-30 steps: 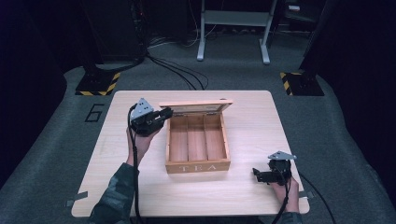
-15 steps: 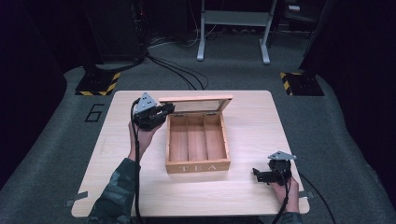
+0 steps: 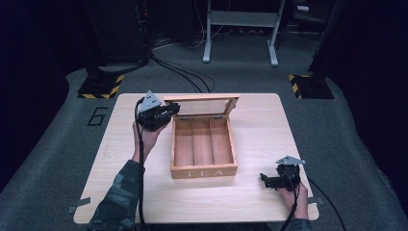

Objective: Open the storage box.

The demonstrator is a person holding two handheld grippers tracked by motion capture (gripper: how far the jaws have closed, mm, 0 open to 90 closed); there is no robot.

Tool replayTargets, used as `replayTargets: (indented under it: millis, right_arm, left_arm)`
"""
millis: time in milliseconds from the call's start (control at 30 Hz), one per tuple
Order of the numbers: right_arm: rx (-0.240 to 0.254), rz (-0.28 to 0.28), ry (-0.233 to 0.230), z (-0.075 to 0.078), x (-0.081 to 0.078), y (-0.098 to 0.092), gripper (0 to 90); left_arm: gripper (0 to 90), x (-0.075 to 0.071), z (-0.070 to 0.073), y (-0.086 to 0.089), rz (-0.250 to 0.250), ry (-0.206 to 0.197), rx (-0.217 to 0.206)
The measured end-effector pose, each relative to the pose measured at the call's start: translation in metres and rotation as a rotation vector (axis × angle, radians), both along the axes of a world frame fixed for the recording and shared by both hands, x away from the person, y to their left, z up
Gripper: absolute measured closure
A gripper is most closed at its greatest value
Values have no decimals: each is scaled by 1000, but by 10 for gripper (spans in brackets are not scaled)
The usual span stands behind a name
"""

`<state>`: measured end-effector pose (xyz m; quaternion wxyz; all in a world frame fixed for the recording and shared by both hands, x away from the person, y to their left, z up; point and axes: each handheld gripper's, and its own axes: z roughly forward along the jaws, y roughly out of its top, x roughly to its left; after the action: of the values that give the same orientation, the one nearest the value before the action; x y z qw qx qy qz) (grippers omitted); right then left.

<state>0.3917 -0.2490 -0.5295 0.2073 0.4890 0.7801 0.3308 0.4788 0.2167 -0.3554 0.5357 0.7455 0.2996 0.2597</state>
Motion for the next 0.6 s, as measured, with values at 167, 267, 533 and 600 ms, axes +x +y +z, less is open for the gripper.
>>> replayTargets:
  millis: [167, 267, 533, 600]
  right_arm:
    - [0, 0, 0, 0, 0, 0, 7]
    - [0, 0, 1, 0, 0, 0, 7]
    - [0, 0, 0, 0, 0, 0, 7]
    - [0, 0, 0, 0, 0, 0, 7]
  left_arm:
    - [811, 0, 0, -1, -1, 4, 3]
    - [811, 2, 0, -2, -1, 3, 7]
    - [812, 3, 1, -2, 2, 6, 9]
    - [813, 3, 2, -2, 0, 3, 8]
